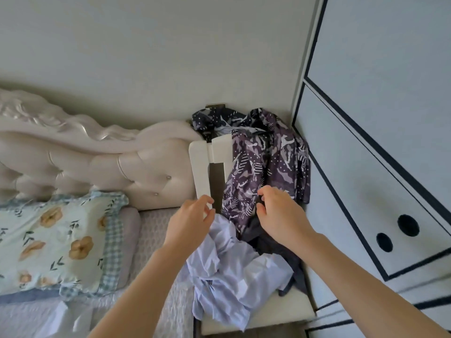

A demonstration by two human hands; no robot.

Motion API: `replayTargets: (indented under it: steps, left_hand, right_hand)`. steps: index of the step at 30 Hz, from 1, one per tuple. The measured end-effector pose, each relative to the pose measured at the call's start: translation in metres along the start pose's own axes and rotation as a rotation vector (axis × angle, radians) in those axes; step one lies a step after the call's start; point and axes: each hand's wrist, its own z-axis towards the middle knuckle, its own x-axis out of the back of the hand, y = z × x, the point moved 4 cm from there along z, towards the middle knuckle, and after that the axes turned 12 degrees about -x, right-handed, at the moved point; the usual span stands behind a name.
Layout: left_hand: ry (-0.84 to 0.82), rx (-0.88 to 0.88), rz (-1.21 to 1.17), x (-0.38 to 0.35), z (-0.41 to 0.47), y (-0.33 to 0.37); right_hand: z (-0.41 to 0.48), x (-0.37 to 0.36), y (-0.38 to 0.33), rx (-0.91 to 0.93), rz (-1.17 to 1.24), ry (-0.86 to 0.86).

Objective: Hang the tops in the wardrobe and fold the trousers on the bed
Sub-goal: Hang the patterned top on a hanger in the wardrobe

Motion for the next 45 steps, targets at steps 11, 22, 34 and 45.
replayTargets:
  steps: [11,22,34,45]
  left_hand:
    - [-0.081,-0.047,-0.076,-0.024,0.155,-0.022]
    - [-0.039,0.073,-0.067,-0.075,0.313,-0.037]
    - [-0.152,0.367,0.128,-0.132,0.365,-0.056]
    - [-0.027,0.162,-0.009,-0.148,0.382,-0.034]
  right_hand:
    - [0.157,0.014,0.012,-0.011,-0.064,0.008]
    - [0.319,0.013,0.043,-0.030,-0.070,-0.004]
    - [0.425,-0.031,0.092,-0.188,-0.134,-0.121]
    - [0.464,-0.058,0.103,-0.318,-0.018,-0.126]
